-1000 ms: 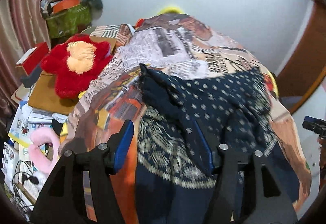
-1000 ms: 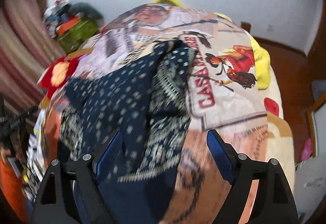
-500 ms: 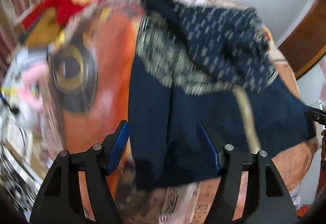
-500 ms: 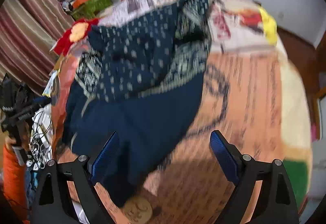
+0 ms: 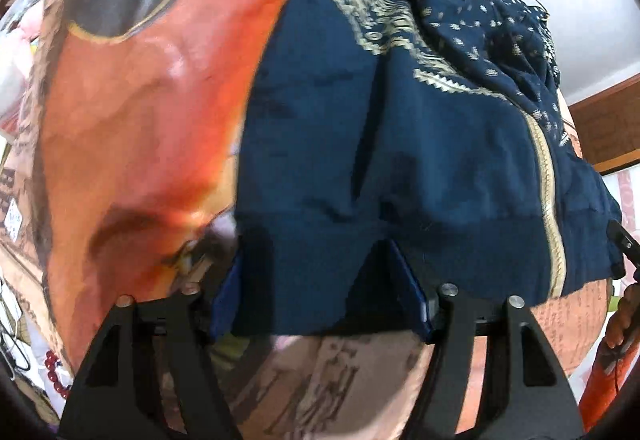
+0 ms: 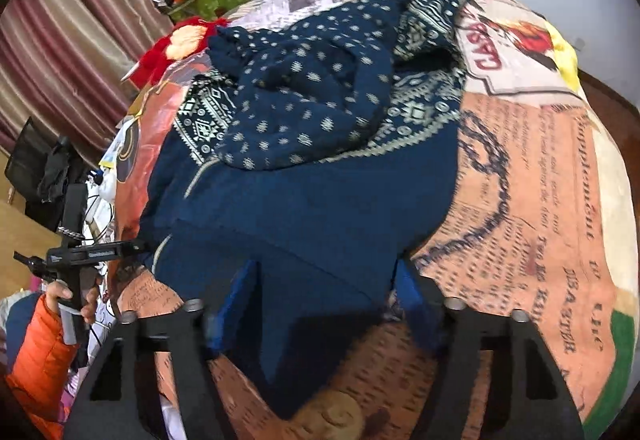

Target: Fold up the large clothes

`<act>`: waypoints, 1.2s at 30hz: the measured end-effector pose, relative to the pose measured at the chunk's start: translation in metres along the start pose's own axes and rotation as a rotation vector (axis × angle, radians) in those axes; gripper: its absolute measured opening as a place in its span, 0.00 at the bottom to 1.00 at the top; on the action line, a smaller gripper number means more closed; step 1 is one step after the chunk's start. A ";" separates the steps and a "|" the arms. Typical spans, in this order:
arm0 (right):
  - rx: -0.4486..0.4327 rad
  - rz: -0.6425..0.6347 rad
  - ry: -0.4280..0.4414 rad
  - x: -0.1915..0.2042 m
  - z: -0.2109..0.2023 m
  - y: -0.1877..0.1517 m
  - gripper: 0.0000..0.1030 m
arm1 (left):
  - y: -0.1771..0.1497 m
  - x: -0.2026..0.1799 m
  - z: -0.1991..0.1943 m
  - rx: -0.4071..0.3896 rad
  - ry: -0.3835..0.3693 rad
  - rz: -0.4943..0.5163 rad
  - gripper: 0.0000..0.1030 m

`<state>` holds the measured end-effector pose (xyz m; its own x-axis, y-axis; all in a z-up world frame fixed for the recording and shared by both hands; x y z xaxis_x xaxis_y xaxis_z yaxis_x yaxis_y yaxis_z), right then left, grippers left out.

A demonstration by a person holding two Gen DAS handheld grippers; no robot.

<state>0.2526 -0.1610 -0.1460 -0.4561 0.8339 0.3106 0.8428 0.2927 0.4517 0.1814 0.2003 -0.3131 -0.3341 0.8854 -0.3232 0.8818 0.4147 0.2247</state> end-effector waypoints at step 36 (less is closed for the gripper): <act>-0.240 0.074 -0.171 -0.100 0.094 0.253 0.14 | 0.313 -0.062 0.001 -0.404 0.221 -0.020 0.08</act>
<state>0.5386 -0.1265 -0.1420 -0.3239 0.9215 0.2143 0.7711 0.1259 0.6241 0.4784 0.2744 -0.2238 -0.4519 0.8815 -0.1371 0.6882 0.4423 0.5751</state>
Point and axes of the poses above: each gripper's, at about its wrist camera, not at the fingertips, and z roughly the way its jaws point, x to its left, y to its top, the point moved 1 cm from there along z, roughly the way its jaws point, and after that the axes turned 4 degrees about y, right-handed, at the moved point
